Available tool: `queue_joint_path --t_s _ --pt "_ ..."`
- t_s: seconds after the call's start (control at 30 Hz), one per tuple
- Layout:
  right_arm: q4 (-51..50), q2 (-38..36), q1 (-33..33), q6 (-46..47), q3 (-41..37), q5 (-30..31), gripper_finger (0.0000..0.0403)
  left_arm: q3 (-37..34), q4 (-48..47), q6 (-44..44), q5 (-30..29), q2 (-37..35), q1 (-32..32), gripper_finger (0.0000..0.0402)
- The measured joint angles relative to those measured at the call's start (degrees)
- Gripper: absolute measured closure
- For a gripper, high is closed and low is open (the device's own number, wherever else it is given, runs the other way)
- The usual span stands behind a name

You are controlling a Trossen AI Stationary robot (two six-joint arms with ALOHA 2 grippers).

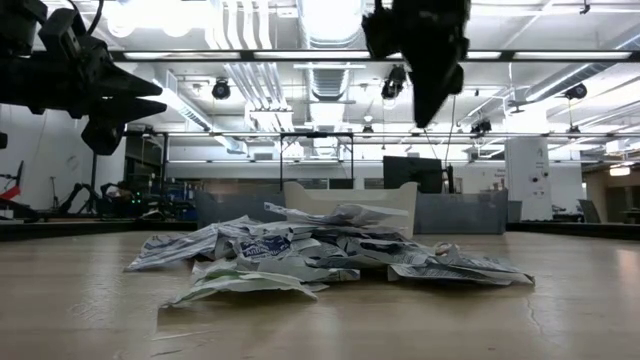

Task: Pick & Place First Aid Supplies
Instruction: Put the blue bandage into the middle black bin

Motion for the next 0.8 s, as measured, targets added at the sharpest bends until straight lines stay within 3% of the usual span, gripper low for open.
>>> queue_joint_path --t_s 0.17,0.57,0.8 --pt "2.7 0.0 1.8 0.1 -3.5 0.0 0.028 0.0 0.0 1.3 0.0 0.0 0.0 0.0278" --pt "14.0 0.1 4.6 -2.4 -12.8 0.0 0.0238 0.0 -0.1 18.1 0.0 0.0 0.0 0.0278" --pt "17.7 0.1 4.5 -2.5 -16.1 0.0 0.0234 0.0 -0.1 18.8 0.0 0.0 0.0 0.0278"
